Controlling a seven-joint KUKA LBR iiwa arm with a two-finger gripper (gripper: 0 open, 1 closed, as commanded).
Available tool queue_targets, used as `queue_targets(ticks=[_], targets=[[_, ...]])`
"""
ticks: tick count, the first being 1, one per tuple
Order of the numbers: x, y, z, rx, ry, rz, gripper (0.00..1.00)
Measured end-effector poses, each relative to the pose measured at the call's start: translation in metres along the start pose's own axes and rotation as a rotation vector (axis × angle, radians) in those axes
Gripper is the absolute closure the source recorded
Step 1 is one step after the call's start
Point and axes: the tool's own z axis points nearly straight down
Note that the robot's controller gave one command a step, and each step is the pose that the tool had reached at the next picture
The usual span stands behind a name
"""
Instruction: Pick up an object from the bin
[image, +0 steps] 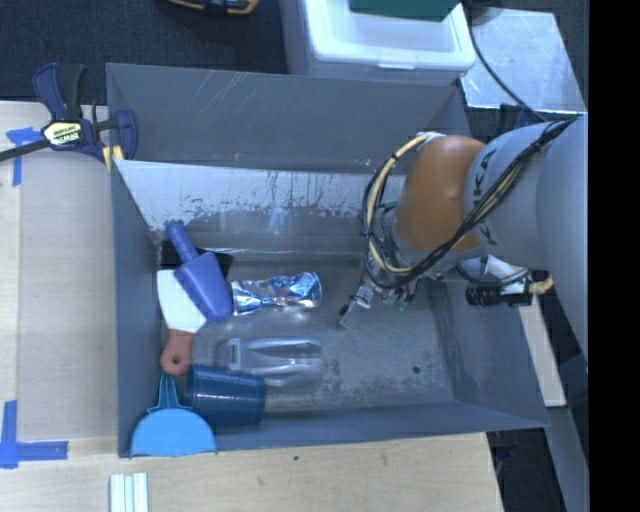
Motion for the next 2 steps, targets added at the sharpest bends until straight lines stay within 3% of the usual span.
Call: queue_targets(ticks=[1,2], targets=[[0.0277,0.0965,0.0011,-0.011,-0.003,-0.211,1.0],[0.027,0.0945,0.0011,-0.01,-0.002,-0.206,1.0]])
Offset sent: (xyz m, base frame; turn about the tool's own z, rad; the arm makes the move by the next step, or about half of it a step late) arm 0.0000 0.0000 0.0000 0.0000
